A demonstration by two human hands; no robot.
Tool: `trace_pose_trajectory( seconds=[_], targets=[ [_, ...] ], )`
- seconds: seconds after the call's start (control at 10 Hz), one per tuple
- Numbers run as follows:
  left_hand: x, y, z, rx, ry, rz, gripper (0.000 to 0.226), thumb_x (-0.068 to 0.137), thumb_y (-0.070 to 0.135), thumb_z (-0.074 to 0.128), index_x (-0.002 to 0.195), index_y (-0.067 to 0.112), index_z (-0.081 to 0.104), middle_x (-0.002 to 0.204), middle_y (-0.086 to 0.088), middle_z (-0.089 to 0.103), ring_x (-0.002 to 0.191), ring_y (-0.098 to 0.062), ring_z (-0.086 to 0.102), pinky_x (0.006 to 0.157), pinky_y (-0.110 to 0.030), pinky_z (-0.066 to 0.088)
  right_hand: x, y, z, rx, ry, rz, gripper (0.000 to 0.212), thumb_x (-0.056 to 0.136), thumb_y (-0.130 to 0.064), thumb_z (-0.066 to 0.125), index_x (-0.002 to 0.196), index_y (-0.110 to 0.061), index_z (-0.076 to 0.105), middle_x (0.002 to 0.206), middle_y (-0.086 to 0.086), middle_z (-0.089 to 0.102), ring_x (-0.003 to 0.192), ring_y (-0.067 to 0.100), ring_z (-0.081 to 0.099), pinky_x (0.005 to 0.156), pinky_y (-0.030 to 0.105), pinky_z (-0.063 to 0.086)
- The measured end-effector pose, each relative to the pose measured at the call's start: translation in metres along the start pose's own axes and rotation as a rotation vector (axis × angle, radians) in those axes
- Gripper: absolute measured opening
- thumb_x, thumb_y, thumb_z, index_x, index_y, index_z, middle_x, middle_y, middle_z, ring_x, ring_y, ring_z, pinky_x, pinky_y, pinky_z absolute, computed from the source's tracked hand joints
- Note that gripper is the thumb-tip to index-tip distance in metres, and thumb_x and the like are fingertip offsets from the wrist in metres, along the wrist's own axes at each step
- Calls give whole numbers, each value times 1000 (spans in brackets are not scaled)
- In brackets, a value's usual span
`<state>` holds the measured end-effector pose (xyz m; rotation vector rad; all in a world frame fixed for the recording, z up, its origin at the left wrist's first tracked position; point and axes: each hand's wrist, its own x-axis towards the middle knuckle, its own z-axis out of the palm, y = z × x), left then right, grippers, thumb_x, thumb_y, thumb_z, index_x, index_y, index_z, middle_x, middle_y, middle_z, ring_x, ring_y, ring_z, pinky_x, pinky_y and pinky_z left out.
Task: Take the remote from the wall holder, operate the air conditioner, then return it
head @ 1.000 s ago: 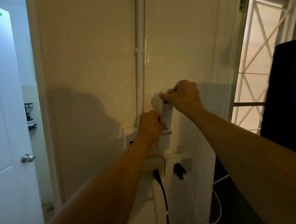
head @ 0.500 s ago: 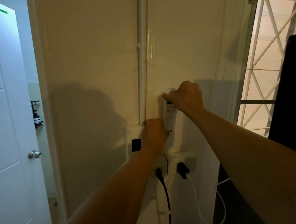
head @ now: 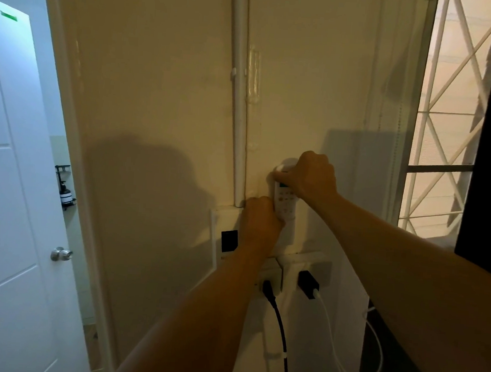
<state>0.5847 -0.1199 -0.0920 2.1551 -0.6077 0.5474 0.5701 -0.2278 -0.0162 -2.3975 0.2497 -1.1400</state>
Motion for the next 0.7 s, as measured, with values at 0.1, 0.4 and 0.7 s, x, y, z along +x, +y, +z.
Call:
trace_pose_trajectory(
  seconds=[0.1, 0.4, 0.7],
  targets=[
    [-1, 1, 0, 20, 13, -11, 13, 79, 9, 70, 81, -4, 67, 88, -23, 69, 79, -31, 66, 65, -41, 58, -3, 2, 0, -5, 12, 8, 52, 60, -50, 76, 53, -16, 38, 59, 2, 45, 58, 22, 49, 48, 26, 36],
    [0, 2, -3, 68, -20, 39, 11, 83, 8, 64, 80, -2, 67, 86, -22, 70, 78, -28, 63, 64, -36, 54, -10, 4, 0, -57, -26, 12, 51, 67, -51, 74, 60, -10, 43, 64, 5, 49, 64, 27, 54, 47, 27, 35],
    [-4, 8, -23, 132, -156, 43, 14, 85, 14, 63, 82, 1, 61, 85, -19, 68, 62, -18, 51, 48, -23, 39, -50, 12, -15, -231, -465, 87, 48, 85, -29, 61, 125, -5, 50, 126, 17, 57, 109, 30, 56, 84, 35, 46]
  ],
)
